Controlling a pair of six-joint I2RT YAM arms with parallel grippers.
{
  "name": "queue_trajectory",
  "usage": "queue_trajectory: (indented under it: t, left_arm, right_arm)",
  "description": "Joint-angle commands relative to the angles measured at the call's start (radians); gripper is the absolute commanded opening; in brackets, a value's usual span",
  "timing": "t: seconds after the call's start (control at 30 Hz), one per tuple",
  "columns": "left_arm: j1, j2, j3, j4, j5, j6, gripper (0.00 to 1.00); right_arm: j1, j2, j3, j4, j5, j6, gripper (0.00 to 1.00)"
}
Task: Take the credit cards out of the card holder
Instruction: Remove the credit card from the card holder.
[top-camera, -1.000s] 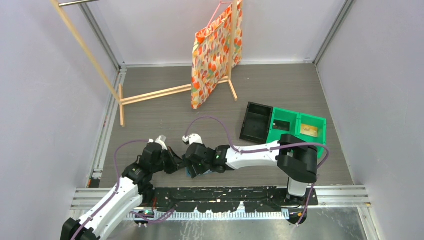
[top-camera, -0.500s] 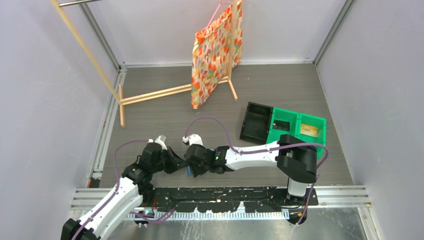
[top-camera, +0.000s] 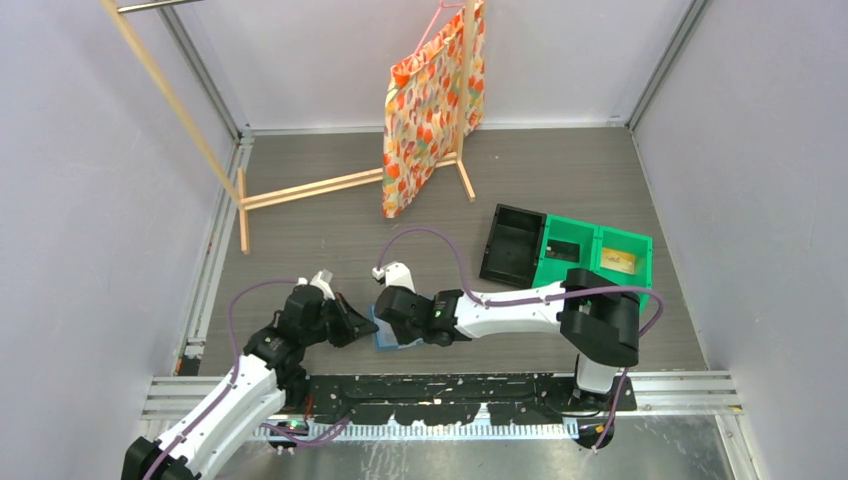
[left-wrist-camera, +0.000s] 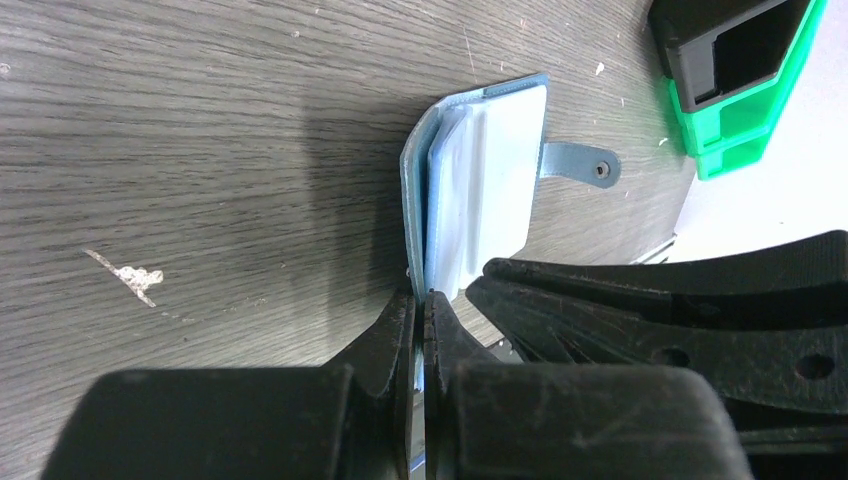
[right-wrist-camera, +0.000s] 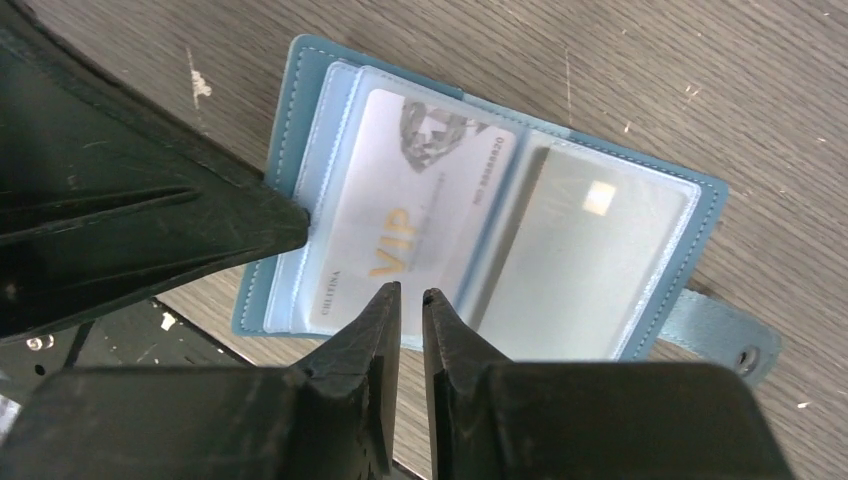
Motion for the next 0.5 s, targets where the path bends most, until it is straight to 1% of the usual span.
queue_trajectory:
  t: [0.0, 0.1, 0.17, 0.27, 0.37, 0.47]
  left_arm:
    - [0.001, -0.007, 0.017, 0.018, 0.032, -0.006, 0.01]
    - [0.001, 0.002, 0.019, 0.027, 0.036, -0.005, 0.01]
    - [0.001, 0.013, 0.021, 0.029, 0.036, -0.005, 0.01]
    - [0.001, 0.024, 0.022, 0.035, 0.037, -0.002, 0.01]
    - [0.001, 0.028, 0.024, 0.037, 0.037, -0.002, 0.01]
    - [0.001, 0.029, 0.031, 0.027, 0.029, 0.005, 0.00]
  right_arm:
    - [-0.003, -0.039, -0.001, -0.010, 0.042, 0.010, 0.19]
    - [-0.002, -0.042, 0.001, -0.012, 0.038, 0.013, 0.19]
    - [-0.002, -0.051, 0.001, -0.013, 0.038, 0.017, 0.23]
    - [-0.004, -0.056, 0.005, -0.009, 0.044, 0.023, 0.37]
    - [-0.024, -0.049, 0.009, -0.005, 0.023, 0.036, 0.40]
    - [-0.052, -0.062, -0.009, 0.025, -0.039, 0.050, 0.43]
